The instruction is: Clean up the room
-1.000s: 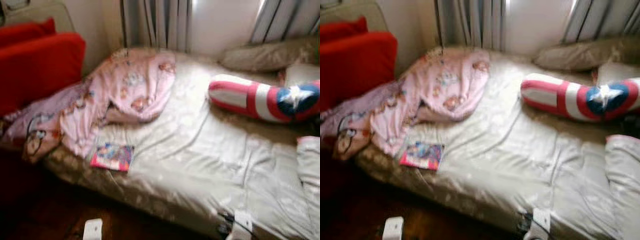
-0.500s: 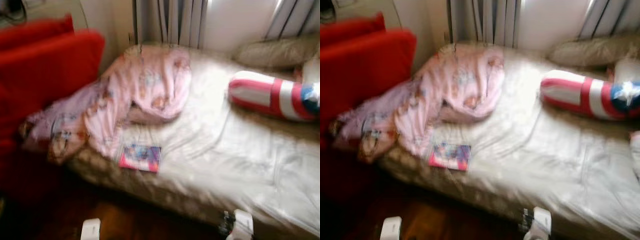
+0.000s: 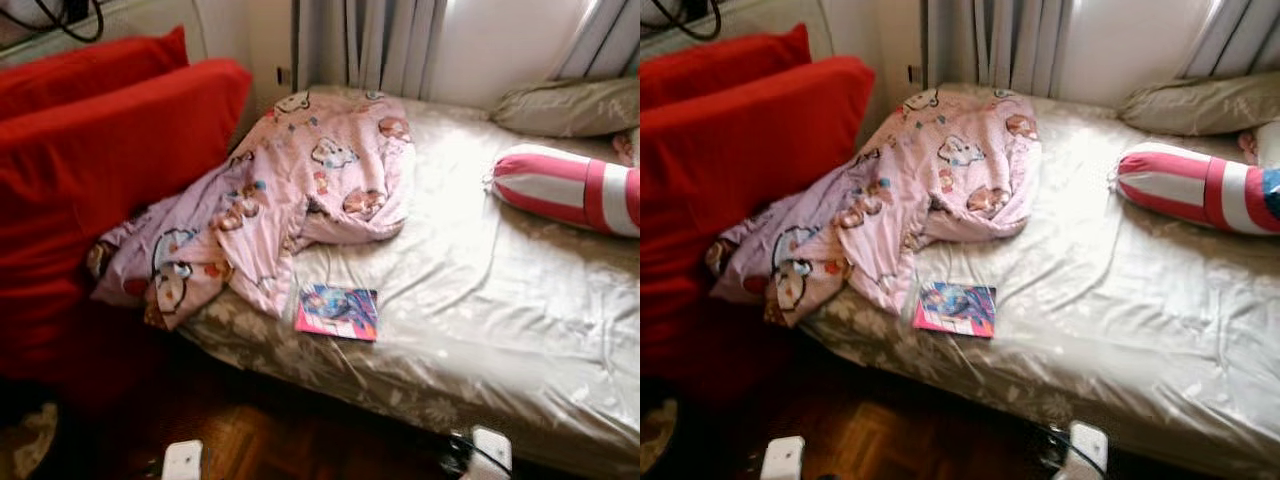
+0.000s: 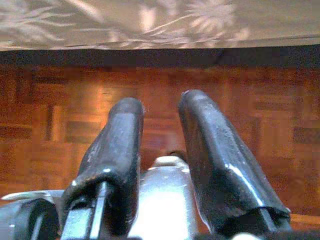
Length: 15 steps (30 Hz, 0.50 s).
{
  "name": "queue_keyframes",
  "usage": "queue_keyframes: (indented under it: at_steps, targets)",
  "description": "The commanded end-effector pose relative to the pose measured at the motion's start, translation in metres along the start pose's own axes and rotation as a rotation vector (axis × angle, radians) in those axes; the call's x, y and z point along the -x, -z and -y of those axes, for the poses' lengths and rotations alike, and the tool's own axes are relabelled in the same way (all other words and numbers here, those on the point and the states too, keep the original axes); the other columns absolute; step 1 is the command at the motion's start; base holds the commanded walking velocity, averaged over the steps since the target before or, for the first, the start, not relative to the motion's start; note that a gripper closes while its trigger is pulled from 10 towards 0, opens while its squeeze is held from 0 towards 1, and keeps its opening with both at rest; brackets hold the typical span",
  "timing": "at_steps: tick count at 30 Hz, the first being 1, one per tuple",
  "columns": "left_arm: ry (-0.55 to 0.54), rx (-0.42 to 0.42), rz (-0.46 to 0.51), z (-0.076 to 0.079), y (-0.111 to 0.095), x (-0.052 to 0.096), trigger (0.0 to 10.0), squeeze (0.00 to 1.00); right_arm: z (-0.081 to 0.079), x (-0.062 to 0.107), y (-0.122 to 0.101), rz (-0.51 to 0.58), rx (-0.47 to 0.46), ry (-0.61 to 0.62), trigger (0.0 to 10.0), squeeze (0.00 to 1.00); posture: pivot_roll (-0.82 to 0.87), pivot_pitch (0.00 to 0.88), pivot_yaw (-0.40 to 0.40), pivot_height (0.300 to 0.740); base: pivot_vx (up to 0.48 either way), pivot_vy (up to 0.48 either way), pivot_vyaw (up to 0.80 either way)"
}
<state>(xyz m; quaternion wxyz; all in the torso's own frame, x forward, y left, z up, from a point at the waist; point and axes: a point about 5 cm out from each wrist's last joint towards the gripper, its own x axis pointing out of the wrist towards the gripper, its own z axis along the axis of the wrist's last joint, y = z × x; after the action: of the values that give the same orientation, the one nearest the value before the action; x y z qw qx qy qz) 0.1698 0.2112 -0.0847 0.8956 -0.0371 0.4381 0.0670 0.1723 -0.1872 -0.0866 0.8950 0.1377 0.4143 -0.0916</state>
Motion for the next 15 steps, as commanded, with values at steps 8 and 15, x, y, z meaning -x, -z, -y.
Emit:
queue_keyframes:
  at_steps: [8,15]
  targets:
    - [0.005,0.004,-0.029,0.0039,0.0080,0.0011,10.0,0.00,0.0110,0.0031,0.0052,-0.016,0.004,0.028,10.0,0.00,0.02,0.024,0.007,0.740,0.000,0.456,0.00]
    - [0.015,0.004,-0.027,0.0041,0.0089,0.0015,10.0,0.00,0.0102,0.0037,0.0077,-0.020,0.005,0.025,10.0,0.00,0.01,0.008,0.012,0.740,0.000,0.041,0.00]
